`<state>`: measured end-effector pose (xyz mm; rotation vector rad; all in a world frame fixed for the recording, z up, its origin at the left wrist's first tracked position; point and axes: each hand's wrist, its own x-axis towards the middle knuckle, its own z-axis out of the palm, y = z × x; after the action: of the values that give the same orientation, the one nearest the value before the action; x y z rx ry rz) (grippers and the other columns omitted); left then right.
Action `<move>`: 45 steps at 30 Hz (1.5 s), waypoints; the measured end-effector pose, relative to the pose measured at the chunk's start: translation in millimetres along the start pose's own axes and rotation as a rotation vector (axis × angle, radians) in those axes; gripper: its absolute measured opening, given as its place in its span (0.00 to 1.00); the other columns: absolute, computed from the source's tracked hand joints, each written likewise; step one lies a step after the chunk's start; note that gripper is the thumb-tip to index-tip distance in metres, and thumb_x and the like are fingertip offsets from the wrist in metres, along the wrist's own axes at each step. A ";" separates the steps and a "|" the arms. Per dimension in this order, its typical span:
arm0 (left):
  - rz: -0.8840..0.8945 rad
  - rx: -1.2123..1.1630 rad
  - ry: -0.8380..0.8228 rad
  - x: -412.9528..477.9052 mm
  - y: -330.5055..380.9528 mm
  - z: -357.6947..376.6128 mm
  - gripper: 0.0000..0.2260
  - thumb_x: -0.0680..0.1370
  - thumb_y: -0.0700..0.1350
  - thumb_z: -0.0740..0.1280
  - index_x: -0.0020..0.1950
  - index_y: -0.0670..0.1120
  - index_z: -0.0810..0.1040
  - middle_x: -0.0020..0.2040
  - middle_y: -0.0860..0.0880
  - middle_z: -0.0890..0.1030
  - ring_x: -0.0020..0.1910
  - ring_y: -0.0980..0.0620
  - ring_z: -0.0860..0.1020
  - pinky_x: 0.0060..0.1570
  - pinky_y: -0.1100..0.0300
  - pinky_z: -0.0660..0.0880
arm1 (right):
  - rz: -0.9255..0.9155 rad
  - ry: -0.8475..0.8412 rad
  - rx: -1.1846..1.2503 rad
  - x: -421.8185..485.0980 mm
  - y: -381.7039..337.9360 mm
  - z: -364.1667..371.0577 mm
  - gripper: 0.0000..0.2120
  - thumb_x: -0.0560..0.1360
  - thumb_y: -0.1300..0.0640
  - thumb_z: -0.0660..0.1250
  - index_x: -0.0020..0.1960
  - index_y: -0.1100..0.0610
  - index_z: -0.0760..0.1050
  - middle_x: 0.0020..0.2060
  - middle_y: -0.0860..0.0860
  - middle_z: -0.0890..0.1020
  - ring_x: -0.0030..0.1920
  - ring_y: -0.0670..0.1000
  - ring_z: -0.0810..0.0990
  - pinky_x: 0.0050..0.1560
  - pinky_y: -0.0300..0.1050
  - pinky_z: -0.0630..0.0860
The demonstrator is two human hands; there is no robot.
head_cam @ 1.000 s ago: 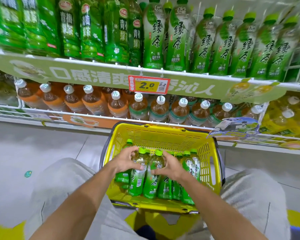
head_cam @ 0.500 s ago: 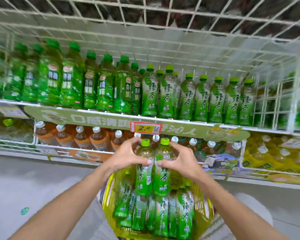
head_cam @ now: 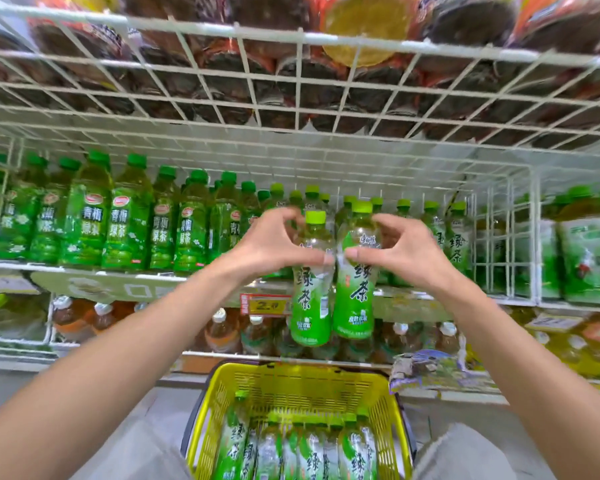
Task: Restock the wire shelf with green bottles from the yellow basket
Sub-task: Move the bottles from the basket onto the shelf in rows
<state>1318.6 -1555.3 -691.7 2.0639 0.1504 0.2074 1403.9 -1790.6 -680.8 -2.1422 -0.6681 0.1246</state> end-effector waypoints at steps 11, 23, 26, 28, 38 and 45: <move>0.052 -0.017 -0.006 82.3 42.7 22.3 0.24 0.57 0.58 0.86 0.46 0.50 0.82 0.43 0.52 0.87 0.43 0.54 0.85 0.48 0.53 0.81 | 0.037 0.087 0.054 50.0 21.9 -47.3 0.52 0.56 0.28 0.80 0.74 0.49 0.71 0.67 0.47 0.79 0.64 0.46 0.79 0.69 0.49 0.74; 0.020 0.154 -0.145 134.4 47.0 26.4 0.44 0.65 0.54 0.83 0.77 0.55 0.65 0.72 0.49 0.72 0.68 0.46 0.74 0.66 0.43 0.74 | 0.109 0.037 0.011 94.3 43.7 -44.8 0.48 0.62 0.38 0.81 0.76 0.53 0.69 0.72 0.48 0.74 0.71 0.51 0.73 0.68 0.42 0.68; 0.066 0.277 -0.158 144.3 44.2 32.2 0.38 0.69 0.51 0.81 0.74 0.53 0.65 0.70 0.50 0.74 0.66 0.49 0.73 0.68 0.50 0.71 | 0.122 -0.022 0.009 99.9 42.9 -43.4 0.39 0.62 0.38 0.82 0.69 0.49 0.75 0.64 0.42 0.80 0.65 0.47 0.78 0.69 0.46 0.71; 0.063 0.349 -0.176 150.2 39.9 35.6 0.40 0.69 0.52 0.81 0.75 0.51 0.64 0.72 0.49 0.73 0.68 0.48 0.72 0.68 0.50 0.70 | 0.122 -0.040 0.018 100.4 47.2 -39.8 0.41 0.64 0.42 0.82 0.72 0.52 0.73 0.64 0.41 0.78 0.65 0.45 0.76 0.70 0.45 0.69; -0.054 0.527 -0.278 187.3 20.4 49.8 0.46 0.63 0.57 0.83 0.76 0.48 0.65 0.71 0.46 0.73 0.66 0.45 0.74 0.66 0.47 0.73 | 0.177 -0.108 -0.032 106.6 67.0 -30.8 0.46 0.66 0.41 0.81 0.77 0.57 0.67 0.71 0.50 0.75 0.68 0.48 0.73 0.66 0.40 0.67; -0.059 0.610 -0.334 201.5 15.7 49.4 0.45 0.64 0.59 0.82 0.75 0.49 0.66 0.70 0.46 0.73 0.66 0.45 0.74 0.63 0.46 0.74 | 0.196 -0.185 -0.100 128.3 70.8 -38.1 0.38 0.69 0.46 0.80 0.73 0.60 0.72 0.68 0.54 0.78 0.59 0.48 0.79 0.55 0.30 0.73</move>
<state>1526.2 -1565.9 -684.3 2.6582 0.0717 -0.2541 1554.8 -1787.4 -692.9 -2.3085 -0.5781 0.4066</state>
